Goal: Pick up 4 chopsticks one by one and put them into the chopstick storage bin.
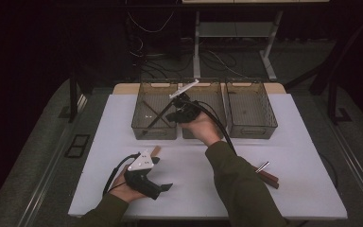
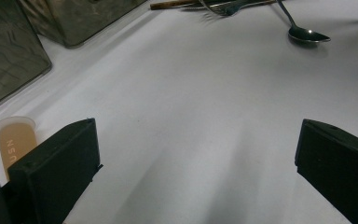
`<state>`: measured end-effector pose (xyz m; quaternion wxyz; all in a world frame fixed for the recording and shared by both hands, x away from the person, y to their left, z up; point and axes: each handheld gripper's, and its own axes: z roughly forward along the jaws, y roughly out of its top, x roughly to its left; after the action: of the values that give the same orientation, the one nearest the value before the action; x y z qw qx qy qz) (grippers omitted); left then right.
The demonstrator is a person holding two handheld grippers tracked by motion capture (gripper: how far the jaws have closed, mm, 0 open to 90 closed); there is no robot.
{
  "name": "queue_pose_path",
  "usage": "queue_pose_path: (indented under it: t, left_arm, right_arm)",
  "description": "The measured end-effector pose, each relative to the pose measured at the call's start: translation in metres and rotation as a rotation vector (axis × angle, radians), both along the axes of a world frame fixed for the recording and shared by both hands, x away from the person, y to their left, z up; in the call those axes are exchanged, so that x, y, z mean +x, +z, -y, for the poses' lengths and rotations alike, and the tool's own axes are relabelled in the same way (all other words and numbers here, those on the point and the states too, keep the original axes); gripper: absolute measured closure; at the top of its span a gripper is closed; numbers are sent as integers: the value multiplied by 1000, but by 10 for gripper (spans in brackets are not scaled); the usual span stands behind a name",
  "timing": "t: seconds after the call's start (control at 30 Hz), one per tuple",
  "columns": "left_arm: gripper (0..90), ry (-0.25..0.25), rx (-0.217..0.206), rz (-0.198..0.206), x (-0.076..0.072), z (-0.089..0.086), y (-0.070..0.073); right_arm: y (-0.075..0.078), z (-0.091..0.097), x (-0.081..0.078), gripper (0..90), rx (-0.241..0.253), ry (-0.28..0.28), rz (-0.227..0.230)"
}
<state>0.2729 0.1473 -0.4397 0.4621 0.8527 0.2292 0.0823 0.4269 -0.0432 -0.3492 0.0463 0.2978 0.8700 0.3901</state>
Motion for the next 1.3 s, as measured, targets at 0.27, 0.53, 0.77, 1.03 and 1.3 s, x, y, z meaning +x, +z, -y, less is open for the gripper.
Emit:
queue_pose_path:
  t: [0.27,0.53,0.77,1.03,1.3]
  left_arm:
    - [0,-2,9,1,0,0,0]
    - [0,-1,1,1,0,-1,0]
    - [0,2,2,-2,0,0,0]
    - [0,3,6,-2,0,0,-1]
    - [0,13,1,-8,-1,-1,-1]
  right_arm:
    - [-11,0,-9,898,-44,26,-13]
    - [-19,-2,0,899,-47,-12,-8]
    - [-15,3,-1,899,-38,-19,-3]
    - [-6,24,-10,772,13,-19,13]
    - [-2,49,-20,611,35,-24,19]
